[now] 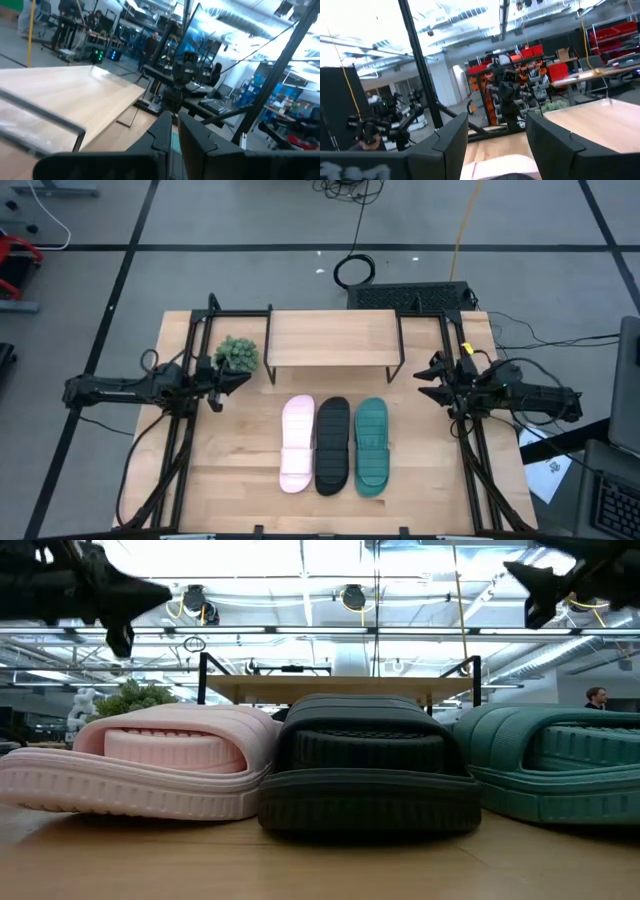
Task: Pick and place slides into the shelf
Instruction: Put the pair of green slides on the shelf
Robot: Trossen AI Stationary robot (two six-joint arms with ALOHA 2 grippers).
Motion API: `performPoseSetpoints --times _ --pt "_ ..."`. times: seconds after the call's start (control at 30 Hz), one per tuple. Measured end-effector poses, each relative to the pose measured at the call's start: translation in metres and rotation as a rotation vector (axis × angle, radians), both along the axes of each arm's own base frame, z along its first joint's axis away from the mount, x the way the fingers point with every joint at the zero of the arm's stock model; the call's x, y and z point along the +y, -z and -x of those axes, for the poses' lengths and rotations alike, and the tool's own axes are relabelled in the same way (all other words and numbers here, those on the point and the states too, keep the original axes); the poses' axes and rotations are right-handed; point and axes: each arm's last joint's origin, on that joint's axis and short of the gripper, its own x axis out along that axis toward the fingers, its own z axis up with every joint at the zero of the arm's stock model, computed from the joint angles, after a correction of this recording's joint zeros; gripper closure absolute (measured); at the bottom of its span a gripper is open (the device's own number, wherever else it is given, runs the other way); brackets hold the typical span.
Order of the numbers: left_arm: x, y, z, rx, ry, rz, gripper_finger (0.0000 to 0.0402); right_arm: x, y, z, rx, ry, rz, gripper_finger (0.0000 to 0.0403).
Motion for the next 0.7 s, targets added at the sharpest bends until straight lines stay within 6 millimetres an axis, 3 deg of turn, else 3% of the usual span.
performPoseSetpoints --times 0.17,0.27,0.33,0.43,0.53,0.7 --pt "0.001 -0.048 0.016 0.138 -0.029 0.017 0.0369 0.001 -0.051 0.012 0.219 0.008 -0.010 0.0216" --pt "0.002 -0.078 0.033 0.230 -0.085 0.043 0.0369 -0.001 -0.077 0.009 0.479 0.074 -0.042 0.0221" --pt "0.003 -0.094 0.042 0.292 -0.119 0.072 0.0369 -0.004 -0.084 0.001 0.698 0.140 -0.084 0.0230" --pt "0.005 -0.105 0.051 0.411 -0.192 0.137 0.0369 -0.006 -0.079 -0.019 1.023 0.201 -0.174 0.0244" --pt "0.005 -0.103 0.051 0.540 -0.233 0.203 0.0369 -0.005 -0.060 -0.041 1.305 0.153 -0.275 0.0252" --pt "0.005 -0.093 0.046 0.679 -0.256 0.213 0.0369 -0.003 -0.026 -0.071 1.430 0.019 -0.381 0.0251"
